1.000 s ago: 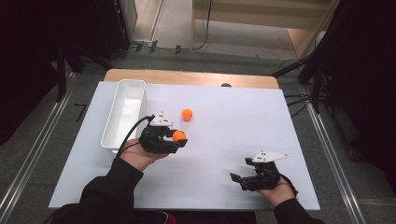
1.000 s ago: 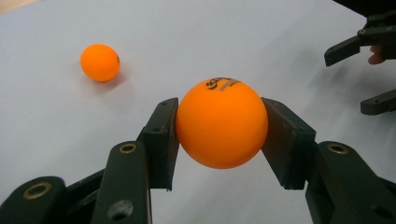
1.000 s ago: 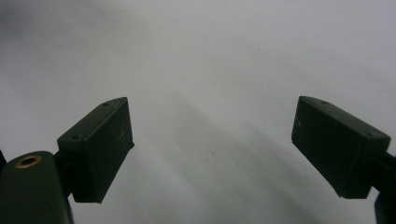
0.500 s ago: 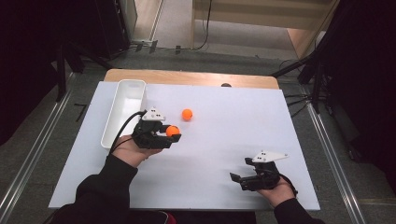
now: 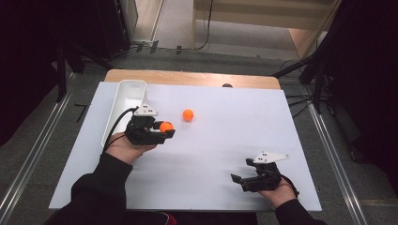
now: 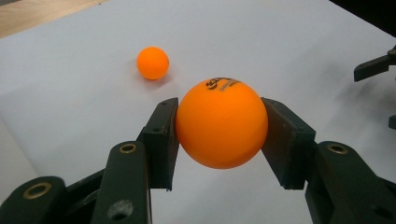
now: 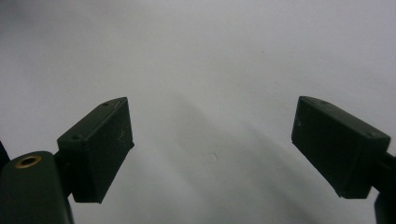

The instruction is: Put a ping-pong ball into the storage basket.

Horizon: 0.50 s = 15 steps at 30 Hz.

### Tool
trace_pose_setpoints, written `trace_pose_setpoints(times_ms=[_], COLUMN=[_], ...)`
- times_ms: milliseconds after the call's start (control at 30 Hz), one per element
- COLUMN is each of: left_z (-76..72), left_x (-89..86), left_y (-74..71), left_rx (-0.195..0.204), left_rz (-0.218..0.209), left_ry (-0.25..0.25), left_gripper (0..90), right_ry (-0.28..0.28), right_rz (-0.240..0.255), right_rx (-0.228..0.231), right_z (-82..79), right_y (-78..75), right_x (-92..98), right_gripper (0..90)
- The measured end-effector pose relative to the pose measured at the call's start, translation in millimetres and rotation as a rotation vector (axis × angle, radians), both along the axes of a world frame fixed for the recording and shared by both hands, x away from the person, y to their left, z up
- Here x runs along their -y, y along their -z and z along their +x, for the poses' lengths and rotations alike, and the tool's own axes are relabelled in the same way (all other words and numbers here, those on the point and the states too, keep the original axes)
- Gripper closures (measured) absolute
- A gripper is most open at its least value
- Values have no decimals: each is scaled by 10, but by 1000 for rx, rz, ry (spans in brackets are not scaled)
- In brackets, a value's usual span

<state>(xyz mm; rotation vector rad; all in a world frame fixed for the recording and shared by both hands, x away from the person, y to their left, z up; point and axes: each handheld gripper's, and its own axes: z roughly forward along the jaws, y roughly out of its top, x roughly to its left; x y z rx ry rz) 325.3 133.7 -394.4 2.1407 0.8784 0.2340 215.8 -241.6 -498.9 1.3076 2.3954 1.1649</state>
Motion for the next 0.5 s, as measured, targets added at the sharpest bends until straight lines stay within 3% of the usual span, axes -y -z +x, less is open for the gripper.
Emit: trace_pose_setpoints(times_ms=[500], left_z=[82], left_x=[-195], left_y=[-69], left_rx=[24], left_rz=[12], left_ry=[-73], left_gripper=[505], right_ry=[-4], right_rz=[-1], right_rx=[-4], right_z=[-3], right_y=[0], right_x=[-5], right_gripper=[111])
